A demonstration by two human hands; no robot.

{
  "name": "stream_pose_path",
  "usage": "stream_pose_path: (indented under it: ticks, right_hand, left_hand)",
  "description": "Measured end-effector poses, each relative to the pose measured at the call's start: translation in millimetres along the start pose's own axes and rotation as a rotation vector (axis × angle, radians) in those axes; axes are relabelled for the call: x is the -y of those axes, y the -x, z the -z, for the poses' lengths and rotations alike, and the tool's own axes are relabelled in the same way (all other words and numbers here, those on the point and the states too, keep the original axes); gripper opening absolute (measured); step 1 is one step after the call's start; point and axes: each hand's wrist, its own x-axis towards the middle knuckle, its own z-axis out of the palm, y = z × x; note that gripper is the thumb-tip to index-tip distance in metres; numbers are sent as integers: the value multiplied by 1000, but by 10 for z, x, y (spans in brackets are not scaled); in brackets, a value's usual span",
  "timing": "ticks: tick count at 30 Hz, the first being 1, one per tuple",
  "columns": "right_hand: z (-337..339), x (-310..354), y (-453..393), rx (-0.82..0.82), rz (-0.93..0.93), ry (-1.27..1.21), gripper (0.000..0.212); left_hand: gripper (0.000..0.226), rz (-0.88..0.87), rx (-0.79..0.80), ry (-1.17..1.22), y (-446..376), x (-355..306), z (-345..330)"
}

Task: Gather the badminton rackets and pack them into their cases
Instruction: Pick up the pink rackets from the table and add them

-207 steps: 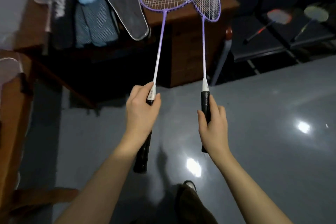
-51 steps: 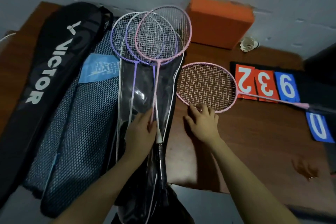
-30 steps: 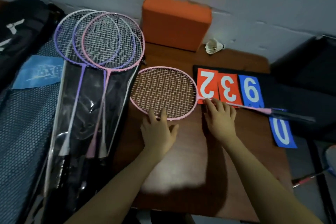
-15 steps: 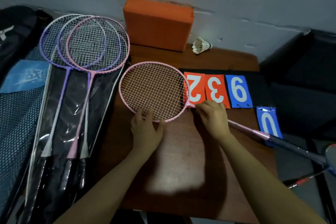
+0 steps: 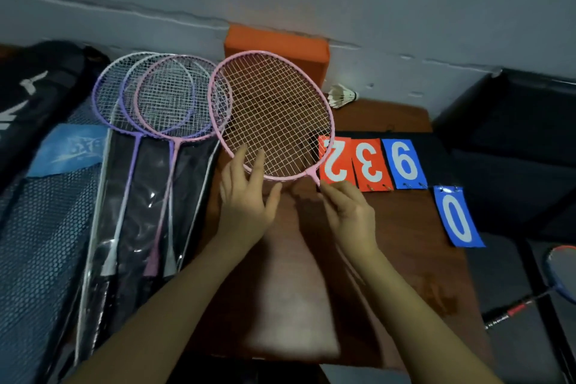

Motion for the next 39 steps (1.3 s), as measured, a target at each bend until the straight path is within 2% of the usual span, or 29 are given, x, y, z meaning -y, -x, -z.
stream_pose_path:
  ticks: [5,12,16,19,25,31,34,39]
  right_hand:
    - [-449,661,-91,7,28,-63,27]
    - [-1274,1613,-357,12,-113,-171,24]
    - [-1669,1925,-530,6,-228,-136,14]
    - [-1923,2045,-667,14,-328,-115,13]
    - [-2300,2055,-895,29,-375,-138,14]
    - [-2402,1858,-882,170,-238,182,41]
    - [-2226,1833,-764,197,-178,209,38]
    - [-1649,1814,-348,185,-180,156,32]
  left_hand:
    - [43,-34,-44,-131,-47,632,470]
    - [35,63,27,-41,-287,1587,931]
    - [44,-53,151,-97,-404,1956,1049]
    - [54,-53,289,-90,-477,2205,1050]
    - [50,-64,478,-155,-807,2640,874]
    - [52,-75,531,-258,-946,2651,809]
    - [53,-38,525,-238,-840,2502,899]
    - [52,-31,474,-126,-405,2012,1220]
